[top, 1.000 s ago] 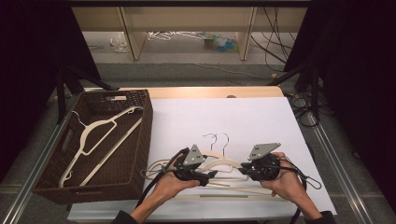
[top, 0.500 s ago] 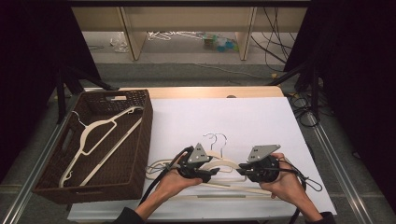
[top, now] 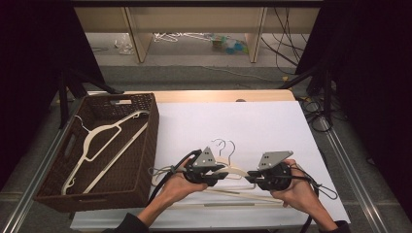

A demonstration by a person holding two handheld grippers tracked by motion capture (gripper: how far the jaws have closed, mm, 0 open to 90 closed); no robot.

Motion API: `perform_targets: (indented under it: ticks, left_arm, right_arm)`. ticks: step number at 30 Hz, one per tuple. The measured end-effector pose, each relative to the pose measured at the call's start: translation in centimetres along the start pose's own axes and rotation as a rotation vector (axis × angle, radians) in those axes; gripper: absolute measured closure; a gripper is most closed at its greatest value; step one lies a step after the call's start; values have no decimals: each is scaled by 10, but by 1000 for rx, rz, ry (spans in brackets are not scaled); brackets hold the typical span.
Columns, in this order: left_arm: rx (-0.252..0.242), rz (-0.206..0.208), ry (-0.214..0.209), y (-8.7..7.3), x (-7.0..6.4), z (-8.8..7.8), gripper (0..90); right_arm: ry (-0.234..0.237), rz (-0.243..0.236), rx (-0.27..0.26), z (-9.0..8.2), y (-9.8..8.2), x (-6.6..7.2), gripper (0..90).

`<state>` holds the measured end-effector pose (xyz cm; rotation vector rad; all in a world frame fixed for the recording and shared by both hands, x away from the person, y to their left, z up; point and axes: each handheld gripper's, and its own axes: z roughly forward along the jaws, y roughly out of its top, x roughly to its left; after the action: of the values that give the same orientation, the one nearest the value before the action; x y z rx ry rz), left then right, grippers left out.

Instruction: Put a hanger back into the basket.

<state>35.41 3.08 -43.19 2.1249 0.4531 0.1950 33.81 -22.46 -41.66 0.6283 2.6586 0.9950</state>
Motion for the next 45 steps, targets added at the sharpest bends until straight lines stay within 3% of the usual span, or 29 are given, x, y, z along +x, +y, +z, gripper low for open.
perform_targets:
  ticks: [7,13,17,19,23,27,30,32,38,45]
  left_arm:
    - [-2,26,-71,7,-8,-9,781]
    - [-32,-26,-161,12,-17,-14,819]
    - [-57,-63,-195,17,-26,-16,854]
    - [-41,-22,-146,21,-30,-19,858]
    - [-79,-82,-148,25,-28,-24,859]
    - [-96,-94,-106,28,-21,-32,859]
    - [-111,-125,-74,30,-12,-42,859]
    - [-125,-140,-51,32,-5,-49,859]
    - [-184,-198,-1,37,15,-71,859]
    - [-262,-280,28,51,34,-98,858]
  right_arm:
    - [4,-3,-27,-7,1,2,702]
    - [14,-9,-61,-21,7,6,567]
    - [3,-6,-95,-36,12,10,510]
    - [-2,-17,-112,-45,14,11,480]
    - [-24,-9,-146,-62,17,12,451]
    - [-49,-3,-169,-70,17,12,438]
    - [-72,43,-220,-70,14,14,413]
    - [-86,49,-244,-68,12,17,402]
    - [-99,94,-250,-55,-2,17,380]
    - [-67,109,-216,-40,-13,18,375]
